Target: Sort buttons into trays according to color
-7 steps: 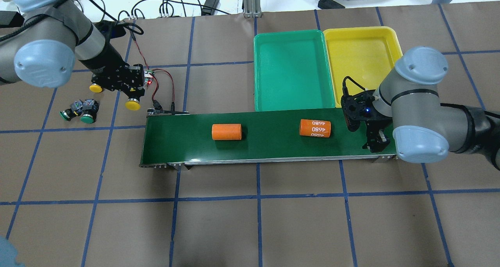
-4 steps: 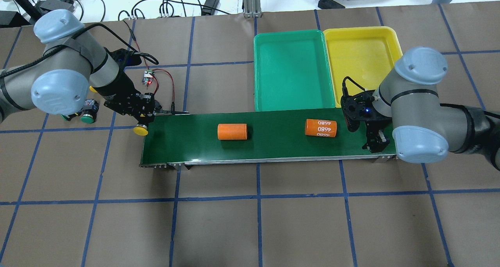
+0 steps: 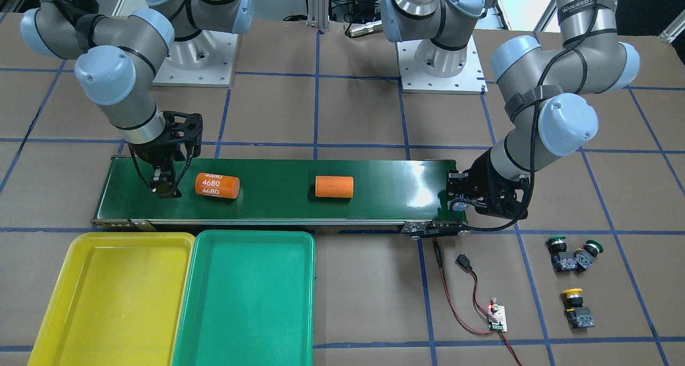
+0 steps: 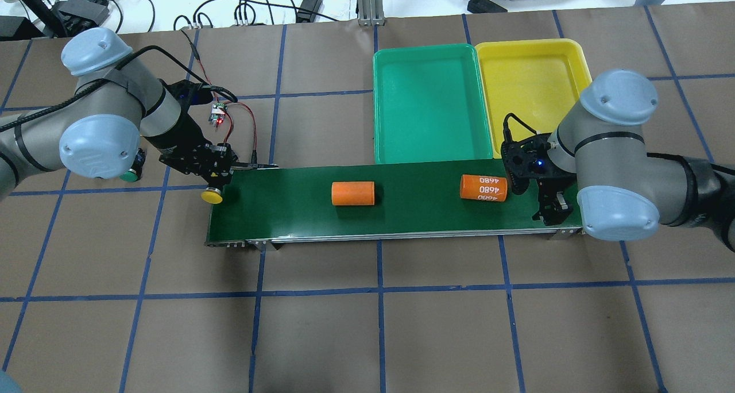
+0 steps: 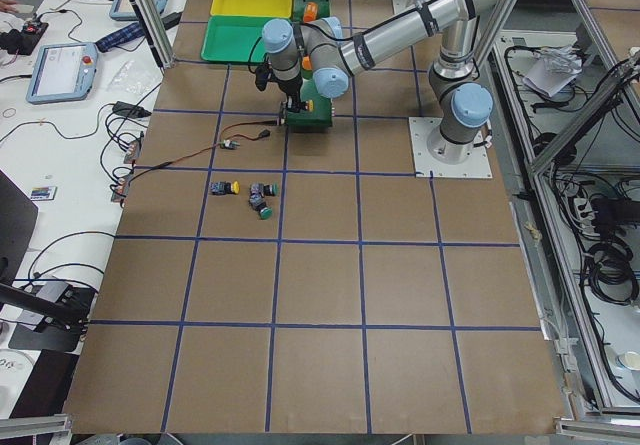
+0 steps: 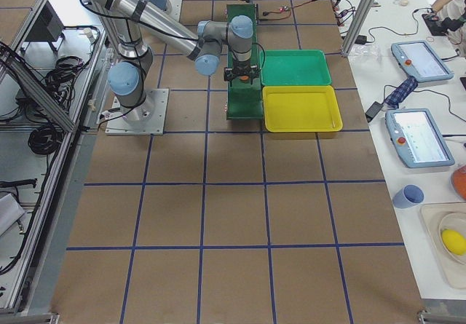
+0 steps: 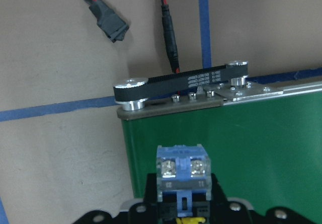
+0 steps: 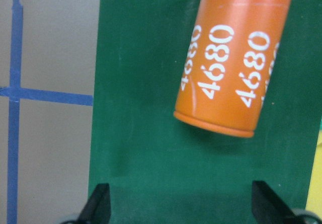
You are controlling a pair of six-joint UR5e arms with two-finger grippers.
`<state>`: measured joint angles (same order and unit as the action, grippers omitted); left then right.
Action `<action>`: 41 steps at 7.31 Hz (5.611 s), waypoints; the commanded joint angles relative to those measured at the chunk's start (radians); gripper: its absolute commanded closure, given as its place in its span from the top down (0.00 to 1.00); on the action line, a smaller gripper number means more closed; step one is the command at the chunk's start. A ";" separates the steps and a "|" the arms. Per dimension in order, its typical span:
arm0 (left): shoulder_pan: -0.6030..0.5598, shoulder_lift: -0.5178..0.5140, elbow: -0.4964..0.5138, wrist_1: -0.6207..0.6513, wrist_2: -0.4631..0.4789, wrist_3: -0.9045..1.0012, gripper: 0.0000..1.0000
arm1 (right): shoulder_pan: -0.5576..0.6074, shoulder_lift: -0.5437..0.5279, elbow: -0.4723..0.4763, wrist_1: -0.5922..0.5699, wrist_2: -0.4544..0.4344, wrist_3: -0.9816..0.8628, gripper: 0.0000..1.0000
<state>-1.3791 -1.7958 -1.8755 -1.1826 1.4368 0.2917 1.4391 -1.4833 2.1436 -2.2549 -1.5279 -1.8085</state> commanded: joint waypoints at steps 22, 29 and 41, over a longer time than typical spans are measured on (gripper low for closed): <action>0.282 -0.096 0.141 0.143 0.137 0.267 1.00 | 0.000 -0.002 0.025 -0.002 0.006 0.002 1.00; 0.282 -0.174 0.145 0.279 0.119 0.261 1.00 | 0.001 -0.002 0.027 0.000 0.005 0.003 1.00; 0.278 -0.467 0.372 0.396 -0.001 0.234 1.00 | 0.136 -0.017 0.021 -0.069 0.061 0.112 1.00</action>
<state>-1.0992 -2.2519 -1.5083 -0.7927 1.4552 0.5318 1.5526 -1.4999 2.1646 -2.3132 -1.4655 -1.7188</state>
